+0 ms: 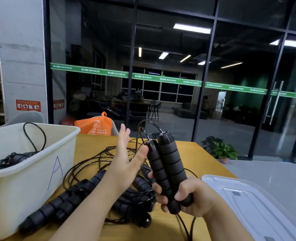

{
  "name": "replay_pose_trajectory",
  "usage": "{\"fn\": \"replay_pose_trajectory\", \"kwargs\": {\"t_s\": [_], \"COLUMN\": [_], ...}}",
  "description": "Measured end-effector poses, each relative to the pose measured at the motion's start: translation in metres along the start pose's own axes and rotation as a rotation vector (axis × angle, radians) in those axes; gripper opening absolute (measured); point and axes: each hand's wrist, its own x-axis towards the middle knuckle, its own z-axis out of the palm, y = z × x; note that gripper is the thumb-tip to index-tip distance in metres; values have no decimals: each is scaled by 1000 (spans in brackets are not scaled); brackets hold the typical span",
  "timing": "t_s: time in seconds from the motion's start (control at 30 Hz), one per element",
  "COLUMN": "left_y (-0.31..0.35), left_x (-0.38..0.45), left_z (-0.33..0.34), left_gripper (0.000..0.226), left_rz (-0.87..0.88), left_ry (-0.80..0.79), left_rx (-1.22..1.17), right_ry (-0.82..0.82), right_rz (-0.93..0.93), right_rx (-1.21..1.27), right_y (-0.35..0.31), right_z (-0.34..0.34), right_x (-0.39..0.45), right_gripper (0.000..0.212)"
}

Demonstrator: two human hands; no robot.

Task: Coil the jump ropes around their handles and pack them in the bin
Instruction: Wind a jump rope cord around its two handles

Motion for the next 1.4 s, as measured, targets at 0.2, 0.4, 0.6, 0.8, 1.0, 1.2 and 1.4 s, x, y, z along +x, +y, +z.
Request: {"fn": "replay_pose_trajectory", "kwargs": {"t_s": [0.2, 0.4, 0.6, 0.8, 1.0, 1.2, 1.4], "left_y": [8, 7, 0, -4, 1, 5, 0], "left_x": [-3, -4, 4, 0, -10, -20, -23], "left_z": [-1, -8, -13, -9, 14, 33, 42], "left_gripper": [97, 96, 75, 40, 44, 107, 111], "left_rz": [65, 112, 134, 226, 353, 269, 260], "left_ry": [-33, 34, 247, 235, 61, -307, -284], "left_rx": [-90, -18, 296, 432, 550, 784, 905], "right_ry": [-101, -156, -73, 209, 394, 512, 612], "right_rz": [110, 181, 63, -101, -244, -326, -335], "right_rx": [-18, -55, -67, -53, 95, 408, 426], "right_y": [0, -2, 0, 6, 6, 3, 3], "right_z": [0, 3, -1, 0, 7, 6, 9], "right_x": [0, -1, 1, 6, 12, 13, 11], "right_gripper": [63, 66, 63, 65, 63, 81, 31]}}
